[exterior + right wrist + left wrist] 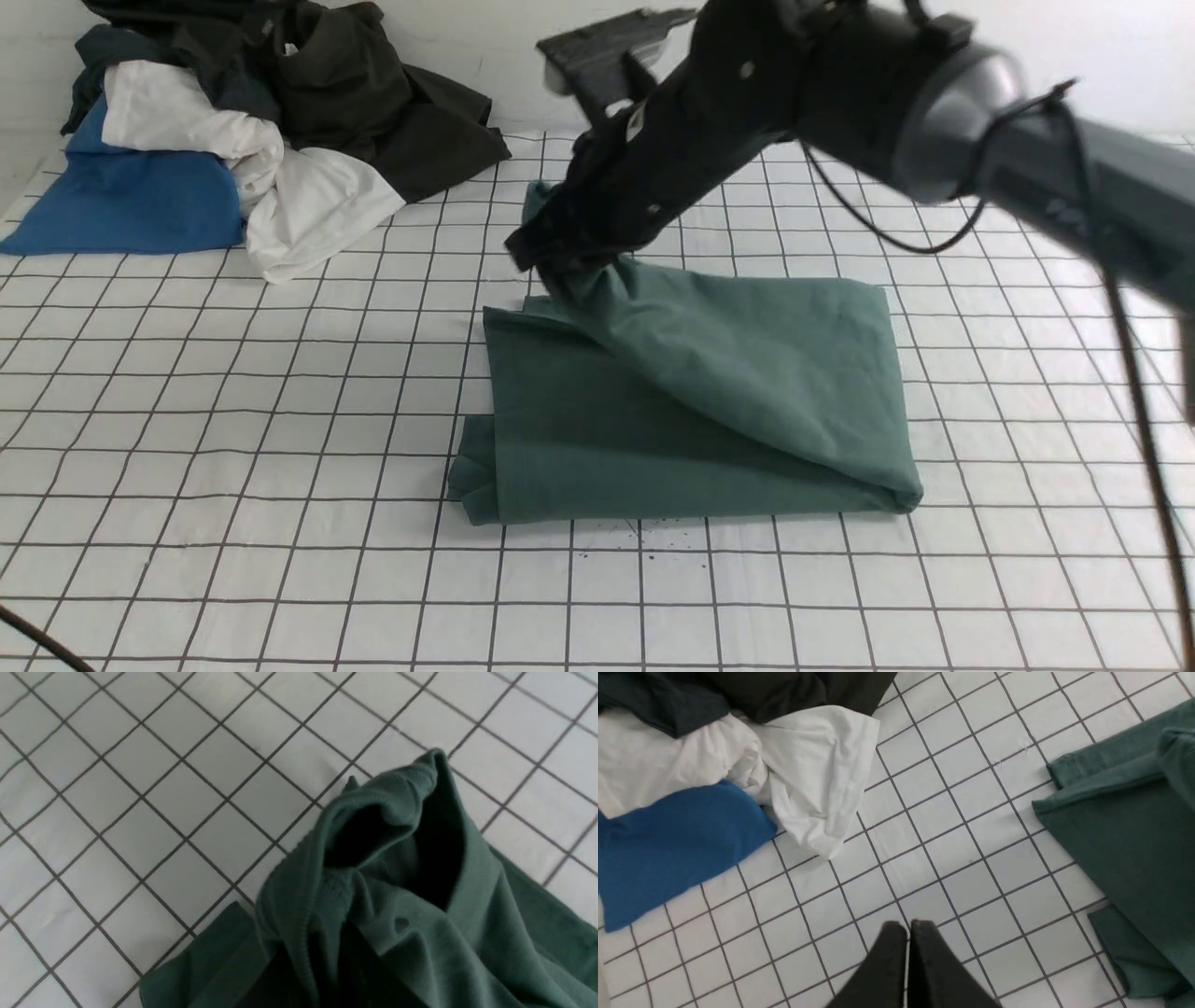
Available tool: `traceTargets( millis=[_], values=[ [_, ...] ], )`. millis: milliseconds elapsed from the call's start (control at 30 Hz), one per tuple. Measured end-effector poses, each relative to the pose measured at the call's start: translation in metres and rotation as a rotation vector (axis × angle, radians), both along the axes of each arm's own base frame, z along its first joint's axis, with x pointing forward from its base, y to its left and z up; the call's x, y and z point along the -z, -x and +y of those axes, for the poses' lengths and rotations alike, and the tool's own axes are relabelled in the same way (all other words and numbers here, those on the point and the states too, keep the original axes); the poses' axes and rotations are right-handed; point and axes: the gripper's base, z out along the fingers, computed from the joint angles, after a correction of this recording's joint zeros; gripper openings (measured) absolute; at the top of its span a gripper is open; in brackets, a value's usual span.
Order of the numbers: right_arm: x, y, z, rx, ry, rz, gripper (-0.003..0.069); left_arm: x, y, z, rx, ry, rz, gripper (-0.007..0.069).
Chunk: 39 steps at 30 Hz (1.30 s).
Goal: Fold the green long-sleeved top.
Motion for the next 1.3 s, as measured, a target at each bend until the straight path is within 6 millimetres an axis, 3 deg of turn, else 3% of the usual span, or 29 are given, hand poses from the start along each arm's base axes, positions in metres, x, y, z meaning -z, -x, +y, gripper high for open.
traceTargets(
  millis=[133, 167, 200, 300, 433, 567, 633, 733, 767, 833, 867, 933, 1067, 1100, 1133, 1167, 1200, 1267, 1300],
  values=[
    [-0.001, -0.003, 0.005, -0.017, 0.006, 0.020, 0.0262, -0.002, 0.002, -0.003, 0.013, 0.035, 0.000, -0.0008],
    [-0.003, -0.003, 0.004, -0.017, 0.005, 0.016, 0.0272, -0.001, 0.001, -0.004, 0.015, 0.043, 0.003, -0.0008],
    [-0.017, -0.002, 0.002, -0.024, 0.007, 0.005, 0.0356, 0.000, 0.000, -0.007, 0.026, 0.072, 0.010, -0.0008],
    [-0.045, 0.003, -0.007, -0.039, 0.060, -0.015, 0.0477, 0.005, -0.003, -0.015, 0.065, 0.154, 0.031, -0.0008],
    [-0.072, 0.002, -0.026, -0.011, 0.149, -0.100, 0.0518, 0.014, -0.005, -0.027, 0.139, 0.209, 0.064, -0.0008],
    [-0.086, -0.009, -0.065, 0.117, 0.274, -0.170, 0.0447, 0.040, -0.003, -0.054, 0.242, 0.173, 0.143, -0.0008],
    [-0.085, -0.010, -0.074, 0.140, 0.286, -0.157, 0.0410, 0.045, -0.001, -0.060, 0.250, 0.156, 0.158, -0.0008],
    [-0.081, -0.001, -0.104, 0.191, 0.300, -0.083, 0.0223, 0.048, 0.009, -0.064, 0.211, 0.093, 0.183, -0.0008],
    [-0.081, 0.001, -0.106, 0.193, 0.302, -0.075, 0.0212, 0.049, 0.009, -0.064, 0.208, 0.095, 0.187, -0.0008],
    [-0.083, 0.017, -0.124, 0.208, 0.292, -0.027, 0.0085, 0.041, 0.024, -0.057, 0.167, 0.078, 0.176, -0.0008],
    [-0.083, 0.021, -0.127, 0.210, 0.290, -0.020, 0.0068, 0.040, 0.027, -0.056, 0.162, 0.076, 0.175, -0.0008],
    [-0.089, 0.046, -0.145, 0.221, 0.290, 0.010, 0.0010, 0.033, 0.052, -0.047, 0.126, 0.059, 0.173, -0.0008],
    [-0.102, 0.099, -0.173, 0.240, 0.282, 0.016, -0.0013, 0.035, 0.107, -0.033, 0.080, 0.050, 0.192, -0.0008],
    [-0.099, 0.099, -0.173, 0.239, 0.286, 0.025, -0.0013, 0.035, 0.113, -0.031, 0.077, 0.050, 0.194, -0.0008],
    [-0.107, 0.126, -0.184, 0.249, 0.256, -0.004, -0.0013, 0.040, 0.134, -0.026, 0.062, 0.061, 0.168, -0.0008],
    [-0.105, 0.125, -0.184, 0.250, 0.258, 0.001, -0.0013, 0.041, 0.137, -0.026, 0.062, 0.061, 0.170, -0.0008],
    [-0.111, 0.148, -0.194, 0.267, 0.213, -0.049, -0.0014, 0.048, 0.159, -0.021, 0.040, 0.080, 0.131, -0.0008],
    [-0.114, 0.159, -0.199, 0.279, 0.182, -0.087, -0.0014, 0.056, 0.170, -0.018, 0.024, 0.093, 0.117, -0.0008],
    [-0.121, 0.180, -0.207, 0.300, 0.115, -0.170, -0.0014, 0.062, 0.191, -0.013, 0.006, 0.109, 0.079, -0.0008]
  ],
)
